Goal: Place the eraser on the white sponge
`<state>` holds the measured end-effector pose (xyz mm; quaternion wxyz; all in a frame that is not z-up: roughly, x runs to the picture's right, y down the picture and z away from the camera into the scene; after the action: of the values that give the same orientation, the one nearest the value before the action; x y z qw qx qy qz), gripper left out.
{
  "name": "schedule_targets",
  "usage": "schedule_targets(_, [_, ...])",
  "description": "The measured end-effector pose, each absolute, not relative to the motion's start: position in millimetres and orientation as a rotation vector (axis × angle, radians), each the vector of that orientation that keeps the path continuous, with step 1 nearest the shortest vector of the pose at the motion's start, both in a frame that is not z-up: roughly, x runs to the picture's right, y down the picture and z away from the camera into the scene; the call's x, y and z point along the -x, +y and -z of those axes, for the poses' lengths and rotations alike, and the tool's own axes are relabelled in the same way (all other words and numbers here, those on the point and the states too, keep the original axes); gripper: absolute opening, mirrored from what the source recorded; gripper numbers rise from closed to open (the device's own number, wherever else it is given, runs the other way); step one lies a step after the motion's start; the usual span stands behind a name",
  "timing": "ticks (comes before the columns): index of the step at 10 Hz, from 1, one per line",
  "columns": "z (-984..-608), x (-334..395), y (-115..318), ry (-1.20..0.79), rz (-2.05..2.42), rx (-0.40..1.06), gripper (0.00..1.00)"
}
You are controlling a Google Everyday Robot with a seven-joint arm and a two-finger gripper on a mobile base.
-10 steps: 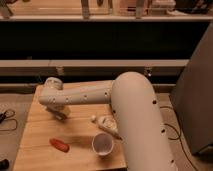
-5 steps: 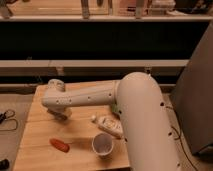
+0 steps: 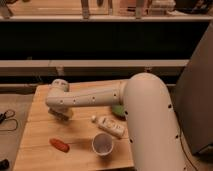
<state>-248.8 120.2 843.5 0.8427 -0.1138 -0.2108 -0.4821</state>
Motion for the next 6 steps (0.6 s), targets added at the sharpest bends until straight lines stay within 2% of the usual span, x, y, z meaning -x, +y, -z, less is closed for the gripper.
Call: schedule_targets(6, [-838, 230, 127, -0.483, 0.990, 0.246, 0.01])
